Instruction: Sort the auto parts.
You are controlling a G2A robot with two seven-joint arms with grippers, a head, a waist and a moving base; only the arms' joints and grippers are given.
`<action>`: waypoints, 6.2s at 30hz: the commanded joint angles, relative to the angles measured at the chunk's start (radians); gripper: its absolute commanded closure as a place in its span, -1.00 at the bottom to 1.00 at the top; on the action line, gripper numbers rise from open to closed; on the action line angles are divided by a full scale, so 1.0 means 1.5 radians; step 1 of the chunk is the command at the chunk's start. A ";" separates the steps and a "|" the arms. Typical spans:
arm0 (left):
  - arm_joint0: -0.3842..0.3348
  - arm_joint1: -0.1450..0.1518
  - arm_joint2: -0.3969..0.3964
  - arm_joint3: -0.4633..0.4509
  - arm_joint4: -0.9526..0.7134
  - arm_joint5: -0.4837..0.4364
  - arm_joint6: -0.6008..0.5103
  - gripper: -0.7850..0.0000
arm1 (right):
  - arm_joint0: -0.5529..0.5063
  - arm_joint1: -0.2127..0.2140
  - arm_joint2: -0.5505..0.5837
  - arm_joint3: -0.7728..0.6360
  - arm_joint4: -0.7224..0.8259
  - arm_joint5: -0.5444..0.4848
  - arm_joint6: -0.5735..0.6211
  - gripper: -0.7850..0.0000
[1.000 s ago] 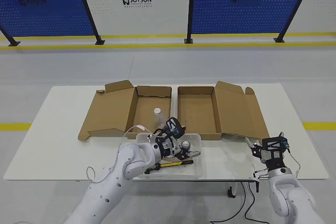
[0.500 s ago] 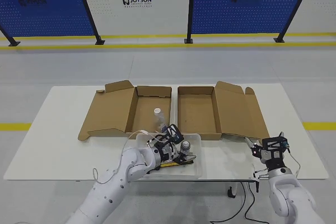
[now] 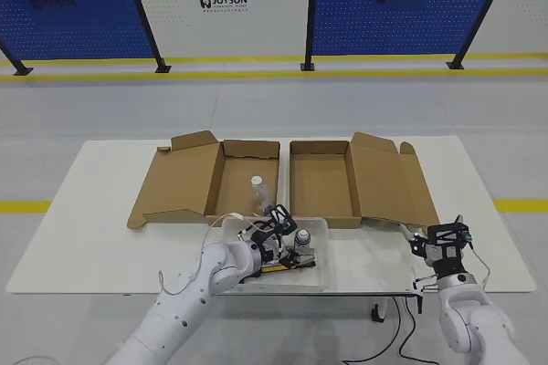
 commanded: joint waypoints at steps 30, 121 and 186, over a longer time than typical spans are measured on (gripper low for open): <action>-0.057 -0.031 0.053 0.123 -0.016 0.026 0.053 -0.28 | 0.000 0.000 0.000 0.000 0.000 0.000 0.000 -1.00; 0.165 0.045 -0.224 -0.295 0.110 0.204 -0.034 1.00 | 0.000 0.000 0.000 0.000 0.000 0.000 0.000 -1.00; -0.084 -0.011 -0.122 0.199 0.063 0.235 0.068 1.00 | 0.000 0.000 0.000 0.000 0.000 0.000 0.000 -1.00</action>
